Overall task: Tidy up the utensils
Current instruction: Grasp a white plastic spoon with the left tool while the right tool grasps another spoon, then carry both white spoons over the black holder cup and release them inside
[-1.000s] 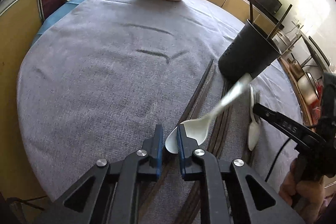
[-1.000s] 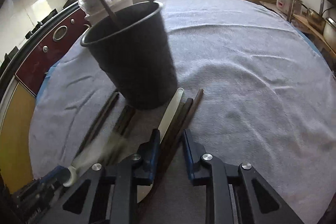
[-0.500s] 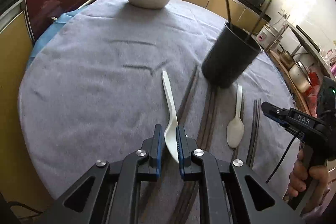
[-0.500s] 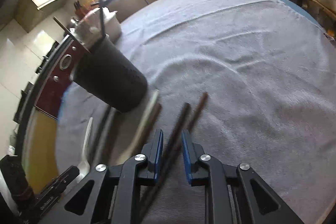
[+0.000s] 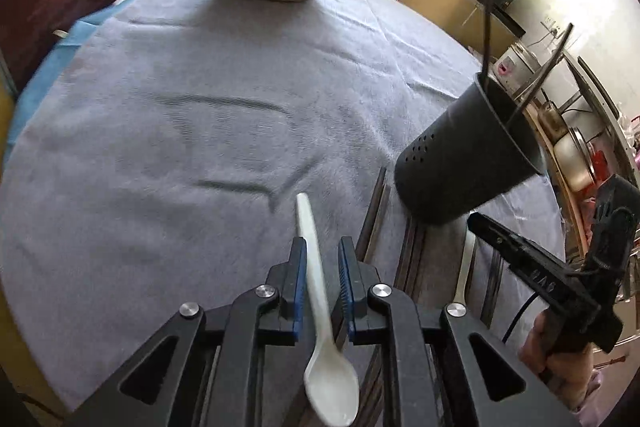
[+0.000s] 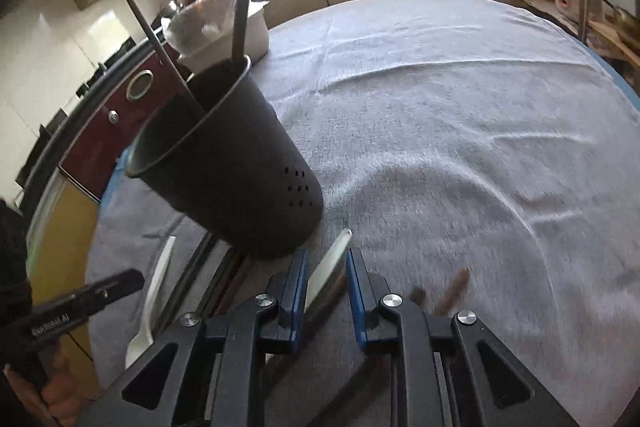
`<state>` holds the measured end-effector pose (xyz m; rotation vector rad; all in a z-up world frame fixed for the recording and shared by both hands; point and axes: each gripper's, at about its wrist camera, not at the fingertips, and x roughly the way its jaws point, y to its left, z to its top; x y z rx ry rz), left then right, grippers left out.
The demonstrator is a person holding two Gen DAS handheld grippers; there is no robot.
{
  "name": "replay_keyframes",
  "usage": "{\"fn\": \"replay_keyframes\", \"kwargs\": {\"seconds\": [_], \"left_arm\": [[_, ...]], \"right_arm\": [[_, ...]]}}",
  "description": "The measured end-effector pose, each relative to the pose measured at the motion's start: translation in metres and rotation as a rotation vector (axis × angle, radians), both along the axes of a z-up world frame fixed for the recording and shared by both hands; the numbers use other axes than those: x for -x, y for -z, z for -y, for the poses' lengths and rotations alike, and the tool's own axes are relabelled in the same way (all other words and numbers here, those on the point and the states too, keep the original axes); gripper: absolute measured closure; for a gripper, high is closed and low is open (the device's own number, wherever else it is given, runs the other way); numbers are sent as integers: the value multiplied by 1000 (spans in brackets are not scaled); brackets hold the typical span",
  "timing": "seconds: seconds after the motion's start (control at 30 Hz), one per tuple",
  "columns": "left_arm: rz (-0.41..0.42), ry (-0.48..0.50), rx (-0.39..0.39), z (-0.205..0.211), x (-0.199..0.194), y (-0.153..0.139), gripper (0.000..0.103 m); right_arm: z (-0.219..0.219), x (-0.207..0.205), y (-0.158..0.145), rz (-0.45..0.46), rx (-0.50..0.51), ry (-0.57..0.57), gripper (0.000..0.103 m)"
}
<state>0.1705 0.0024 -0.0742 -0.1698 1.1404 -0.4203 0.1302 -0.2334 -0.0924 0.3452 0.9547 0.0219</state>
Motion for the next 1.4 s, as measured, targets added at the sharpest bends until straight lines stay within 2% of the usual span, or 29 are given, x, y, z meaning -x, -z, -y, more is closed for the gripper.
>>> {"fn": "replay_keyframes", "kwargs": {"seconds": [0.17,0.3,0.5,0.73,0.93,1.03,1.1,1.13,1.2,1.3,1.4], "left_arm": [[-24,-5,11,4,-13,11,88],[-7,-4,1,3,-15,13,96],[16,-30,29,-11,-4,4,99],[97,-49,128,-35,23,-33,100],[155,-29,153,-32,42,-50,100],[155,-30,134,-33,45,-49,100],[148,-37,135,-34,45,-47,100],[150,-41,133,-35,47,-46,100],[154,-44,140,-37,50,-47,100],[181,-36,143,-36,57,-52,100],[211,-17,135,-33,63,-60,100]], "right_arm": [[-10,-9,1,-1,93,-41,81],[-20,-6,1,19,164,-71,94],[-10,14,-4,55,91,-56,99],[2,52,-30,155,-41,-47,99],[10,74,-49,205,-156,-49,99],[6,68,-41,127,-115,-41,96],[7,64,-33,70,-131,-34,95],[8,61,-28,35,-135,-33,84],[5,59,-20,-18,-127,-43,75],[-5,59,-16,-20,-86,-84,75],[-14,52,-5,-75,-43,-96,75]]}}
